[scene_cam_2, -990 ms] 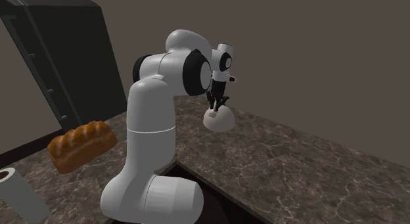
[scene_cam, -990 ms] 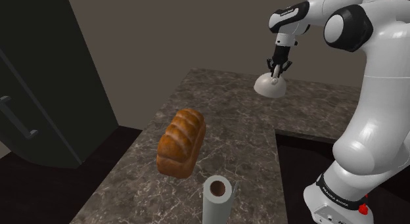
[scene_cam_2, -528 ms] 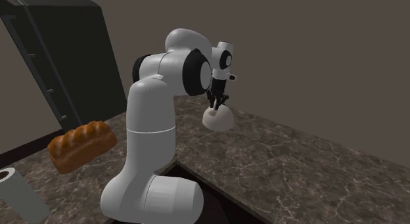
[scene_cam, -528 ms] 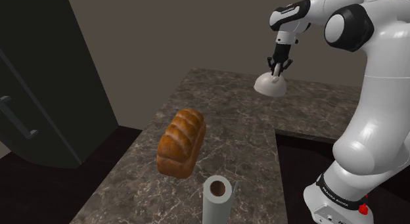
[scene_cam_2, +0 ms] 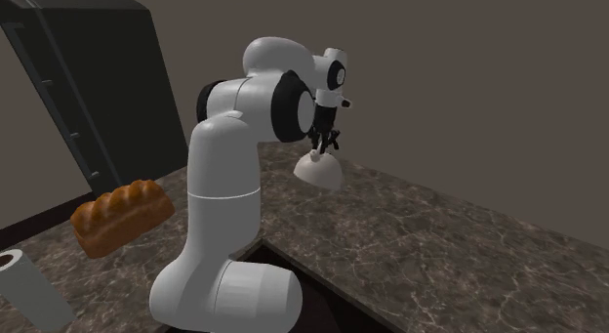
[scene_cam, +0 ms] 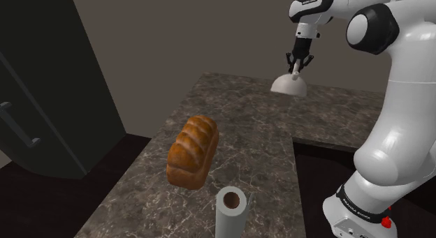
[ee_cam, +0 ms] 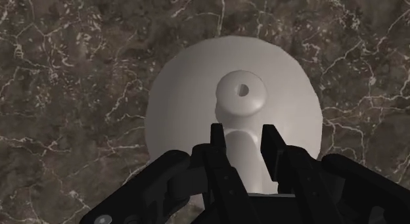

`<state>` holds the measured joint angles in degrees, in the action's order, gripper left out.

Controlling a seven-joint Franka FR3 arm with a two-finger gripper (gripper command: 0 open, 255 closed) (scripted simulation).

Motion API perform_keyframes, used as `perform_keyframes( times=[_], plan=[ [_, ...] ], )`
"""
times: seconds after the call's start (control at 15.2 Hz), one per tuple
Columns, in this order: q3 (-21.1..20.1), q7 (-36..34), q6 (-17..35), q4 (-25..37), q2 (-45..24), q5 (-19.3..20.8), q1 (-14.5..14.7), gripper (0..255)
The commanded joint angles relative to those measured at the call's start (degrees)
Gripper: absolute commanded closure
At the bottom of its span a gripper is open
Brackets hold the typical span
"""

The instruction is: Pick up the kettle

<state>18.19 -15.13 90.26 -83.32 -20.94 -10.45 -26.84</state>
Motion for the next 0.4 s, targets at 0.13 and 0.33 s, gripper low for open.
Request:
perform_keyframes(
  times=[0.13, 0.33],
  plan=[
    [0.10, -0.23, -3.05, 2.90, 0.24, 0.09, -0.22, 255],
    [0.11, -0.31, -3.96, 3.85, 0.19, 0.08, -0.30, 255]
  ],
)
